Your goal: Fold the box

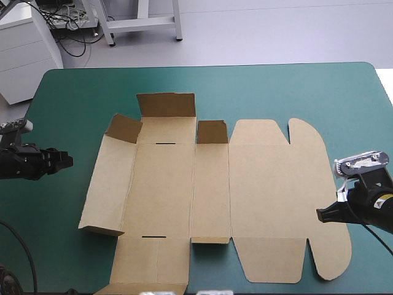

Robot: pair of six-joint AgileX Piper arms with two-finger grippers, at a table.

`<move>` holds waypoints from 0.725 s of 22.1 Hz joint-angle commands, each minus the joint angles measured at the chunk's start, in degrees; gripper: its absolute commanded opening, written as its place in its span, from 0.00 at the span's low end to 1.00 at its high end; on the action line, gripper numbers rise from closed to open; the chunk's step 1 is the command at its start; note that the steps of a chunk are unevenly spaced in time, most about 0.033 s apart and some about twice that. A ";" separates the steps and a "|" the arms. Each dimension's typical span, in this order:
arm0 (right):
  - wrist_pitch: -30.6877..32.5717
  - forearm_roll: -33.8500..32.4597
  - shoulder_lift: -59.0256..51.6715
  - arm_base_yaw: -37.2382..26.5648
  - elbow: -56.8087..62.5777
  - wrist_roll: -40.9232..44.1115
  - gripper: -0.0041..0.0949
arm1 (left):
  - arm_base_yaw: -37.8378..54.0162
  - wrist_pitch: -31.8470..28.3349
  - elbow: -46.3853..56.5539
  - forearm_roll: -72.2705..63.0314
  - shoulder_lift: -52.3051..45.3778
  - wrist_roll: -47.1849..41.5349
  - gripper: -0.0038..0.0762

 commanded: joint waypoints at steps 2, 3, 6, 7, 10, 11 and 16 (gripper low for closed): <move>-2.65 0.58 -0.31 -0.32 -1.30 -0.59 0.02 | 0.18 -0.35 0.89 -2.32 -0.25 -0.47 0.86; -2.65 0.58 -0.31 -0.32 -1.30 -0.86 0.02 | 0.18 0.69 2.17 -2.32 0.52 -0.34 0.92; -2.65 0.71 -0.31 -0.32 -1.30 -0.86 0.02 | 0.18 1.05 5.30 -2.59 1.61 0.01 0.92; -2.65 0.81 -0.31 -0.32 -1.30 -0.86 0.02 | 0.18 1.05 6.95 -2.72 2.16 0.56 0.92; -2.99 0.94 -0.31 -0.32 -1.30 -0.86 0.02 | 0.18 0.77 9.06 -2.58 2.96 1.29 0.92; -2.99 0.94 -0.31 -0.32 -1.30 -0.86 0.02 | 0.18 0.79 9.47 -2.58 3.30 1.62 0.92; -3.25 0.94 -0.31 -0.32 -1.30 -0.86 0.02 | -0.48 0.30 10.17 -4.49 7.76 2.96 0.92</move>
